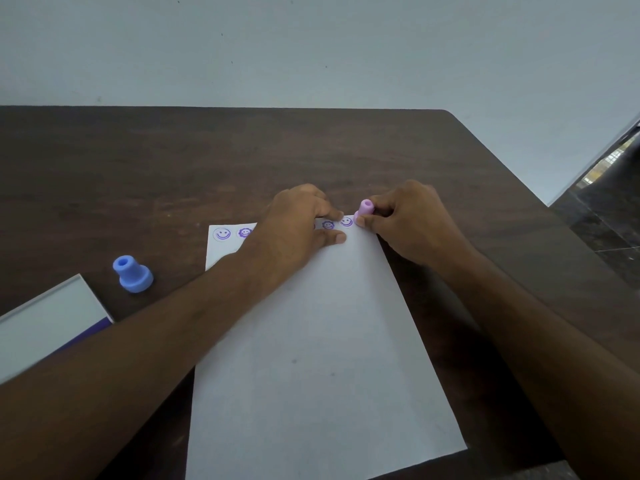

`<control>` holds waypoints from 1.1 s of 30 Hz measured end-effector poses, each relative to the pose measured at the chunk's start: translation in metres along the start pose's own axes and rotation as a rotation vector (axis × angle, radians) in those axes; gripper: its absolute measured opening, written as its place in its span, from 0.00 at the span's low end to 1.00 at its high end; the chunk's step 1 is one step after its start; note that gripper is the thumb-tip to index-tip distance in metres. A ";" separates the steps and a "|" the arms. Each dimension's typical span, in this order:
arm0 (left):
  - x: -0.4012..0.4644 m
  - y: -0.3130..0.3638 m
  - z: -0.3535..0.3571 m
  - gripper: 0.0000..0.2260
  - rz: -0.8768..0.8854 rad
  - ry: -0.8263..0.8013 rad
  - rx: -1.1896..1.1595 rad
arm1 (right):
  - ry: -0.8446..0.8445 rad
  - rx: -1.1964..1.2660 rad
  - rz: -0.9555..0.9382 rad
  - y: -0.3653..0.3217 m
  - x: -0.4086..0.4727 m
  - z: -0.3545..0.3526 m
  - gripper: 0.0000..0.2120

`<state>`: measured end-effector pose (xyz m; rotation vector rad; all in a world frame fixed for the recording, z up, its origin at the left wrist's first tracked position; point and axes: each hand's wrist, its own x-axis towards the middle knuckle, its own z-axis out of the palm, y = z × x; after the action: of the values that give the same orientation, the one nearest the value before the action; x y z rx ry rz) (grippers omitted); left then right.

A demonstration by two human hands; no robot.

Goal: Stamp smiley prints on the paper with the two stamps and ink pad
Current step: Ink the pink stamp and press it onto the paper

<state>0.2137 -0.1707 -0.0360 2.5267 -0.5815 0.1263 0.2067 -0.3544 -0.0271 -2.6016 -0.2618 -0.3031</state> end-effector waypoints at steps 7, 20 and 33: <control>0.001 0.000 0.000 0.18 -0.005 -0.014 0.023 | 0.045 0.082 0.045 -0.001 -0.001 -0.001 0.13; 0.008 0.003 -0.008 0.17 -0.034 -0.058 -0.003 | 0.143 0.280 0.025 -0.005 -0.001 -0.007 0.16; 0.000 -0.004 -0.013 0.17 -0.193 0.129 -0.160 | 0.118 0.233 -0.015 -0.006 -0.005 0.004 0.15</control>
<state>0.2155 -0.1608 -0.0266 2.3828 -0.2832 0.1640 0.2009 -0.3475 -0.0290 -2.3441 -0.2582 -0.4053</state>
